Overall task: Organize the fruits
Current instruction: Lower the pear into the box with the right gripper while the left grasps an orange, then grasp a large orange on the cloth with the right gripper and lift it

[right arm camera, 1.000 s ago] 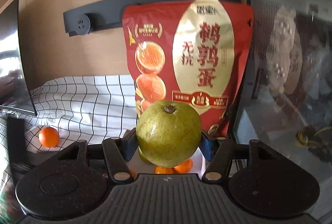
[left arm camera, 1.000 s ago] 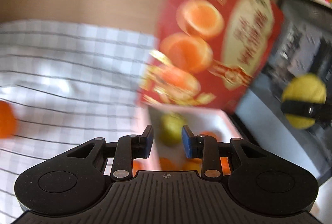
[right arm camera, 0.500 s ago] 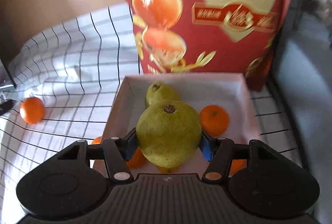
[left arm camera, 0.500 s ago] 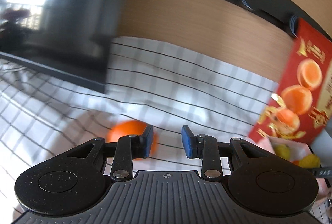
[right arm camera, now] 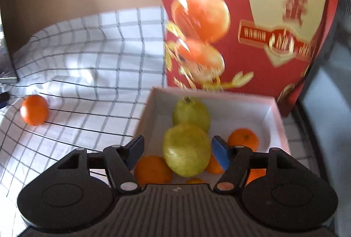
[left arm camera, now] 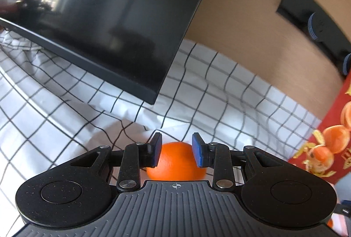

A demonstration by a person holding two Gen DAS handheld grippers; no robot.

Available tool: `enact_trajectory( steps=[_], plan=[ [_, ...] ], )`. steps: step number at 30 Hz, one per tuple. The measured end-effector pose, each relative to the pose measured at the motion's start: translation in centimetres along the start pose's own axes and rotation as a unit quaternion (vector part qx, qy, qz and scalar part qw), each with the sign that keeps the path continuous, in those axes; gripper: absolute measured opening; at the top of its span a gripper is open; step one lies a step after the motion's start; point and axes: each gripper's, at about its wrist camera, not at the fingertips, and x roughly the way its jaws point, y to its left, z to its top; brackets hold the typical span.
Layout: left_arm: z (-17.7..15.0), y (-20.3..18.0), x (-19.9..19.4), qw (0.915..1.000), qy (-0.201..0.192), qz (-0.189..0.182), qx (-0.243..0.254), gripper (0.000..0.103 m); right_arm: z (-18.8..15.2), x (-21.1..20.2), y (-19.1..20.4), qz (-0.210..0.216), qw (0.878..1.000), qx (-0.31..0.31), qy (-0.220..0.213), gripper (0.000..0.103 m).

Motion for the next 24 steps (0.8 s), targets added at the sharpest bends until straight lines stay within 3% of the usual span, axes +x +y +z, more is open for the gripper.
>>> enact_trajectory(
  steps=[5,9,11,13,14,16,19,21,24],
  plan=[
    [-0.1,0.4,2.1,0.9997,0.022,0.014,0.000,0.034,-1.1,-3.2,1.0,0.033,0.999,-0.029,-0.017,0.070],
    [-0.7,0.0,1.5,0.9986,0.049,-0.016,0.013,0.039,-1.8,-4.6,2.1,0.055,0.997,-0.054,-0.028,0.071],
    [-1.1,-0.3,0.2,0.9955,0.068,-0.066,0.012,0.038,-1.9,-4.7,2.7,0.062,0.996,-0.060,-0.032,0.071],
    [-1.8,-0.2,-1.9,0.9858,0.084,-0.145,-0.008,0.037,-1.8,-4.7,3.3,0.075,0.995,-0.061,-0.035,0.071],
    [-2.1,-0.2,-3.2,0.9840,0.070,-0.163,-0.012,0.037,-1.7,-4.6,3.7,0.084,0.994,-0.062,-0.035,0.072],
    [-3.3,-0.3,-6.2,0.9862,0.021,-0.164,-0.005,0.037,-1.9,-4.6,4.6,0.109,0.991,-0.064,-0.038,0.077],
    [-5.2,0.5,-8.9,0.9917,-0.068,-0.106,-0.026,0.037,-1.9,-4.3,6.6,0.148,0.986,-0.068,-0.043,0.082],
    [-6.5,1.9,-9.3,0.9865,-0.118,-0.088,-0.072,0.037,-1.6,-3.2,8.7,0.167,0.983,-0.058,-0.038,0.082],
    [-8.1,4.3,-8.5,0.9738,-0.157,-0.092,-0.136,0.037,-1.0,-1.1,12.4,0.184,0.982,-0.037,-0.025,0.082]
  ],
)
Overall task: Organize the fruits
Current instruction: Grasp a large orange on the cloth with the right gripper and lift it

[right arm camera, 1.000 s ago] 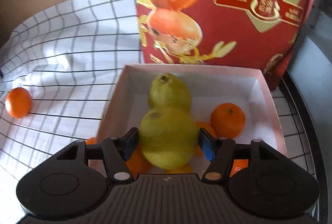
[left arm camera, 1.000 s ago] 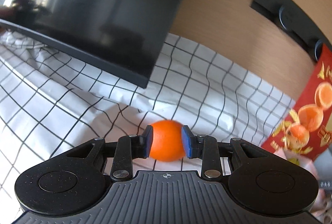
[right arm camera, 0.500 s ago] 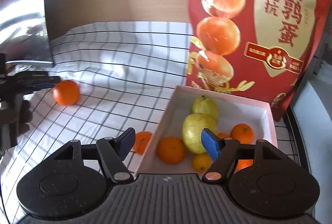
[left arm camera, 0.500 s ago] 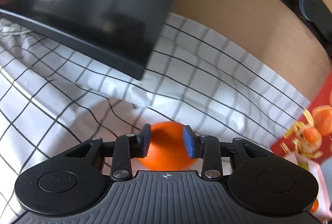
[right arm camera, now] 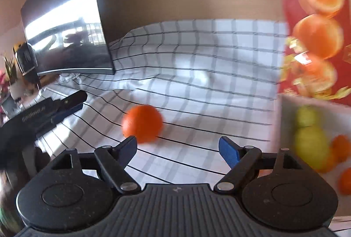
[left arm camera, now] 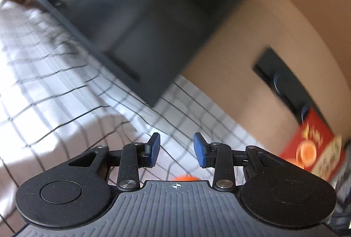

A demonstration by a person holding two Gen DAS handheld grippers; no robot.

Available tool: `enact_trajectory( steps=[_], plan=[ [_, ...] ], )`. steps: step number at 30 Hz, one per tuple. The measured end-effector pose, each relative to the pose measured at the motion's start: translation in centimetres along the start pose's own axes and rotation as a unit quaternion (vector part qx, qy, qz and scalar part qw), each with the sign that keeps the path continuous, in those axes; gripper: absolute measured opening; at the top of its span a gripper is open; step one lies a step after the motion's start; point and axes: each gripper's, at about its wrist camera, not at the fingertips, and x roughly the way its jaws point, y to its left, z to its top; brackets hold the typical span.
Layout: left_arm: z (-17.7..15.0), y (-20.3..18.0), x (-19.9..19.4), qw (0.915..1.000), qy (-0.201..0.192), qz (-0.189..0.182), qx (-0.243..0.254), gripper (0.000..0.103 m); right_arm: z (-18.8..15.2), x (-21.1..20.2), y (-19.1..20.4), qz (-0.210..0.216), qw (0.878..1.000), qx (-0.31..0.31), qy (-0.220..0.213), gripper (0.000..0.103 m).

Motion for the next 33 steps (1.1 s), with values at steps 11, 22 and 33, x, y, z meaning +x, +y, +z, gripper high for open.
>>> enact_trajectory(
  steps=[11,22,33],
  plan=[
    [0.4,1.6,-0.4,0.9988,-0.021,0.035,-0.026,0.038,-0.5,9.6,6.5,-0.068,0.997,-0.022,0.011,0.087],
    [-0.1,0.8,1.0,0.9998,0.017,0.010,-0.009,0.038,0.8,10.7,2.7,-0.064,0.997,0.020,0.034,0.074],
    [-1.4,-0.3,1.8,0.9969,0.068,-0.031,0.026,0.038,-1.9,5.7,2.4,-0.057,0.997,-0.043,0.042,0.071]
  ],
)
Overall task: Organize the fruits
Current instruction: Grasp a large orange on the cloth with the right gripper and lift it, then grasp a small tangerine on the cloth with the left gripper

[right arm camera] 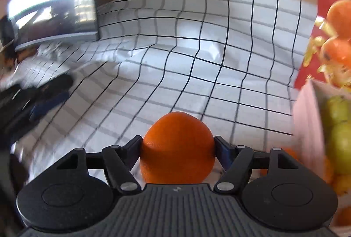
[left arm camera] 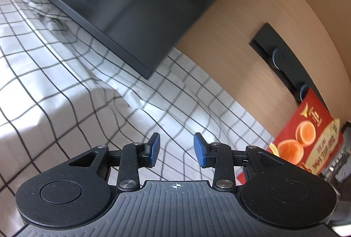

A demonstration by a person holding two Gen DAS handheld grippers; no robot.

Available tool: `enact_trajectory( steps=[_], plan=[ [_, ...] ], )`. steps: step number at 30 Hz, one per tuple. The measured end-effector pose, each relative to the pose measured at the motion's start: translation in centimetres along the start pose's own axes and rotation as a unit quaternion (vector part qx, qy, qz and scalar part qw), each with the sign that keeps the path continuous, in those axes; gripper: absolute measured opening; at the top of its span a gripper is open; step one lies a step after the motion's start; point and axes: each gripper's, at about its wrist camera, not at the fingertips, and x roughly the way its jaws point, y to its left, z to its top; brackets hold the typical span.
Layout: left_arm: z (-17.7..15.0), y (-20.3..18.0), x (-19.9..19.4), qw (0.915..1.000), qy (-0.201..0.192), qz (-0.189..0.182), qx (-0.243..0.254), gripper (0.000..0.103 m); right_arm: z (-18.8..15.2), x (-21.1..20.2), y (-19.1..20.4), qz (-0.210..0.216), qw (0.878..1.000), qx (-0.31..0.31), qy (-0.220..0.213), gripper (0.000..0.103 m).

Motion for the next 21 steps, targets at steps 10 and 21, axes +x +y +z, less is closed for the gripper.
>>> enact_trajectory(
  steps=[10,21],
  plan=[
    [-1.8,-2.3,2.7,0.9945,0.084,-0.026,0.057,0.038,-8.2,-13.3,-7.4,0.075,0.997,0.010,0.003,0.071],
    [-5.1,-13.7,7.0,0.9533,0.213,-0.090,0.194,0.038,-14.5,-14.5,-15.6,-0.030,0.998,0.052,-0.021,0.072]
  ],
)
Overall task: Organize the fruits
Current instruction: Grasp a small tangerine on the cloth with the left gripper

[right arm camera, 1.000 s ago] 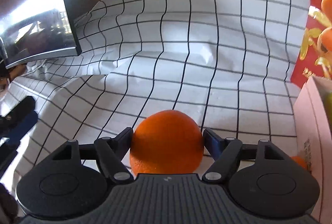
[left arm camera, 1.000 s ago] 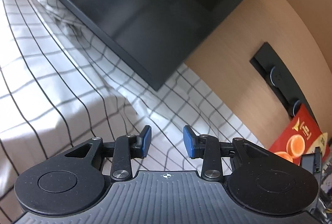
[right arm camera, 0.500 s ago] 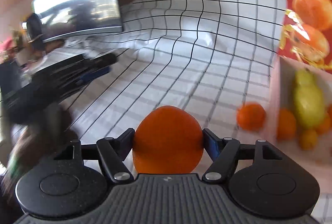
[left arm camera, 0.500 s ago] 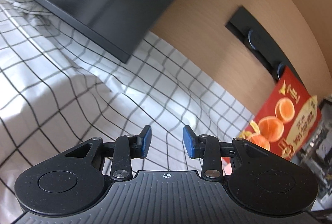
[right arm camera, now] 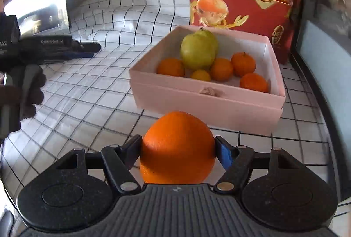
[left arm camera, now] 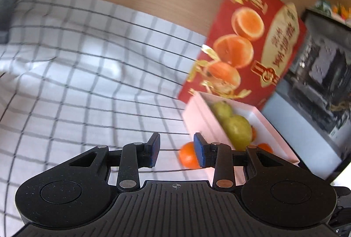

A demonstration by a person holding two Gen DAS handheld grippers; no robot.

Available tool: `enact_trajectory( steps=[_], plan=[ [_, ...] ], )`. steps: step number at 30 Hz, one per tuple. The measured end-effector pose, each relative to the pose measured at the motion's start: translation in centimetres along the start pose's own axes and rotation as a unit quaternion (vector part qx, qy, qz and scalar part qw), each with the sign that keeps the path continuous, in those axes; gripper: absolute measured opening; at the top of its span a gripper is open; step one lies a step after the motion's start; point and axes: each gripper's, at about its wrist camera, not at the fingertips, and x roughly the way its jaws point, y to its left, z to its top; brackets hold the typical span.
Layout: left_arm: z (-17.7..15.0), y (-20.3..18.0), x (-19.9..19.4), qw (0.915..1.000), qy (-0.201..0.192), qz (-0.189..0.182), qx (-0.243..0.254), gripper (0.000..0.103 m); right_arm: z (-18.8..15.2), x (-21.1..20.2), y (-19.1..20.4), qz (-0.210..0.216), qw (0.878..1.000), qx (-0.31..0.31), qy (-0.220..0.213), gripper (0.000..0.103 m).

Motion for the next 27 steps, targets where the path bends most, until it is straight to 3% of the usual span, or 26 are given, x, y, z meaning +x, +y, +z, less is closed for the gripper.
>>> enact_trajectory(
  steps=[2,6,13,22,27],
  plan=[
    [0.4,-1.6,1.4,0.9997,0.014,0.010,0.018,0.038,-0.2,0.0,-0.7,0.009,1.000,0.015,-0.010,0.073],
    [0.6,-3.7,4.4,0.9973,0.050,0.029,0.045,0.038,-1.2,0.1,-0.8,-0.007,0.998,0.013,-0.056,0.087],
    [0.1,-4.0,7.3,0.9962,0.072,0.044,0.022,0.038,-2.4,-0.2,-1.0,-0.005,0.995,0.020,-0.094,0.088],
    [0.2,-2.8,8.5,0.9960,0.069,0.045,-0.035,0.043,-2.5,0.3,-0.9,-0.001,0.996,0.018,-0.082,0.088],
    [-0.3,-2.6,7.6,0.9969,0.071,0.027,-0.021,0.044,-2.7,0.0,-0.3,-0.012,0.995,0.001,-0.095,0.087]
  ],
)
